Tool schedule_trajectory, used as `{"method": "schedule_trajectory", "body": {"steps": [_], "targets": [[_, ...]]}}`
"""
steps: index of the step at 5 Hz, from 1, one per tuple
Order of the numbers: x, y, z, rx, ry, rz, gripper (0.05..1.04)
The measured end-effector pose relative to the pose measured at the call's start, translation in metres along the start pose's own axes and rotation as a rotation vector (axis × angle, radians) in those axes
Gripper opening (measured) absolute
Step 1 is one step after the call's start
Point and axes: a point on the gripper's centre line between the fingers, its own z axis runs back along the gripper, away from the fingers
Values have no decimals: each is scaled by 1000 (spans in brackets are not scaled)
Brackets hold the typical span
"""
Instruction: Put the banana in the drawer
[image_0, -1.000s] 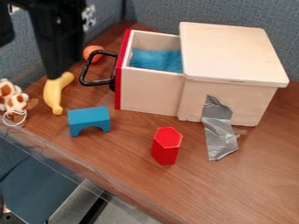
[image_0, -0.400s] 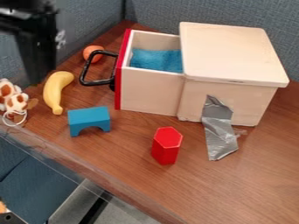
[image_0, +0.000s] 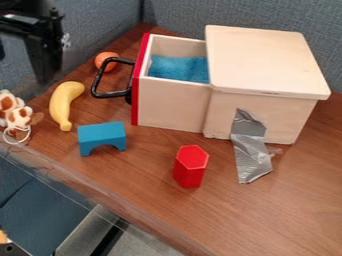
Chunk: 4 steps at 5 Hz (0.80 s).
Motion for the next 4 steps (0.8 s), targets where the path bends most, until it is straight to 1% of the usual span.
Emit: {"method": "schedule_trajectory", "body": {"steps": [1,2,3,4], "targets": [[16,11,-14,9,10,4,999],[28,18,-36,11,39,8,999],[38,23,-55,38,44,-8,999],[46,23,-75,53,61,-38,999]]}}
